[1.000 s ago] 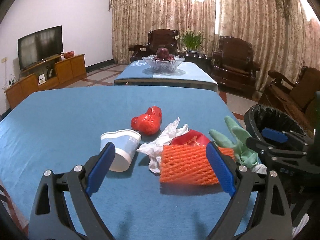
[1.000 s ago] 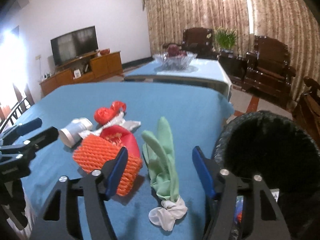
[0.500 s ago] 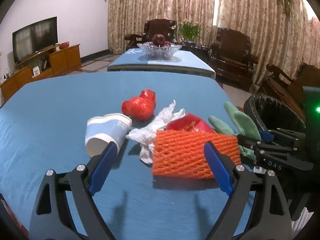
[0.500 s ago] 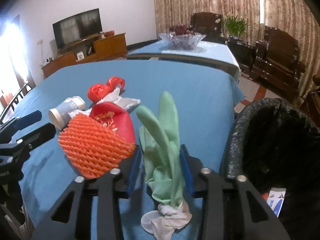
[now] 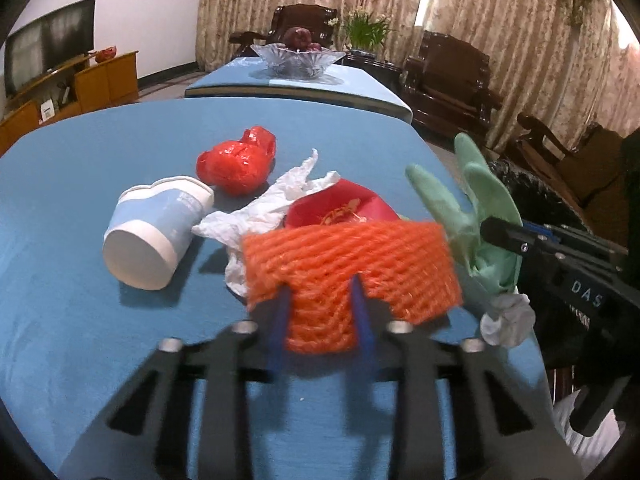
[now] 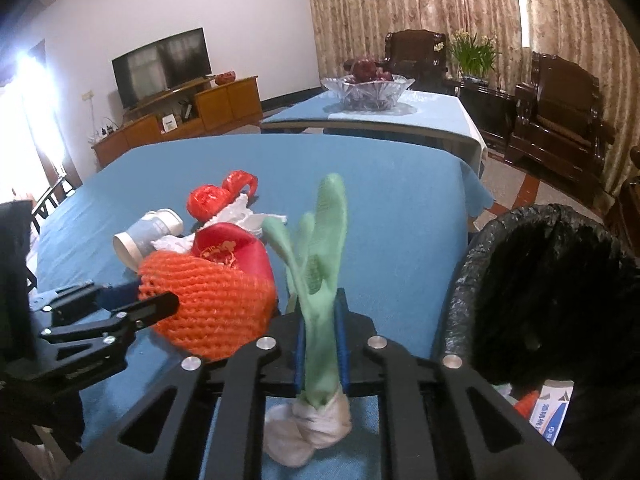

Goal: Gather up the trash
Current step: 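Grasp the orange foam net with the left gripper while the right grasps the green gloves, then move both grippers over the bin and release the foam net and gloves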

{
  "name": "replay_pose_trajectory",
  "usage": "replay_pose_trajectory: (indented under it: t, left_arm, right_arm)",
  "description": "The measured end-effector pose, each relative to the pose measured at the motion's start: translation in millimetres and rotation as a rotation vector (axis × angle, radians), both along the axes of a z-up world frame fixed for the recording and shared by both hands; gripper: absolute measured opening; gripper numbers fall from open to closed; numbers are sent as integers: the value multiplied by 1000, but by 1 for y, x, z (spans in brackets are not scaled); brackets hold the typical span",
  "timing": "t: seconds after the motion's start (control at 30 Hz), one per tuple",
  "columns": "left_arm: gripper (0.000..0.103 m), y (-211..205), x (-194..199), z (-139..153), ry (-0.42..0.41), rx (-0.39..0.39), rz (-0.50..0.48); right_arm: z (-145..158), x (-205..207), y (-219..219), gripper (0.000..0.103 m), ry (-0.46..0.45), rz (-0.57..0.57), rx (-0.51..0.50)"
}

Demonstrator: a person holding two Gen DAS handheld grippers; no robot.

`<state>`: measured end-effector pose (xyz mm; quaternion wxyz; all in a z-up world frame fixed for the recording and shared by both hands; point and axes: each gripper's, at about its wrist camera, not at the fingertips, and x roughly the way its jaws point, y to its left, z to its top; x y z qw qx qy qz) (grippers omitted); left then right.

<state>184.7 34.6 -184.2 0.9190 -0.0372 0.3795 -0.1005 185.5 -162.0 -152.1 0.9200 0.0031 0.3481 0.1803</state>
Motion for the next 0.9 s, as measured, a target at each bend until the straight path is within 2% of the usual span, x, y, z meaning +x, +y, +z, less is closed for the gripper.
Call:
replay_pose_trajectory:
  t: [0.03, 0.13, 0.63, 0.9]
  left_arm:
    - [11, -1, -1, 0, -3, -2, -3]
    - [9, -3, -4, 4, -13, 0, -4]
    - [9, -8, -30, 68, -149, 18, -14]
    - [8, -24, -36, 99, -204, 20, -44]
  right_arm:
    - [2, -2, 0, 13, -4, 0, 3]
    - [9, -5, -1, 13, -18, -3, 6]
    - [60, -29, -16, 13, -114, -16, 42]
    - [86, -40, -30, 13, -168, -47, 55]
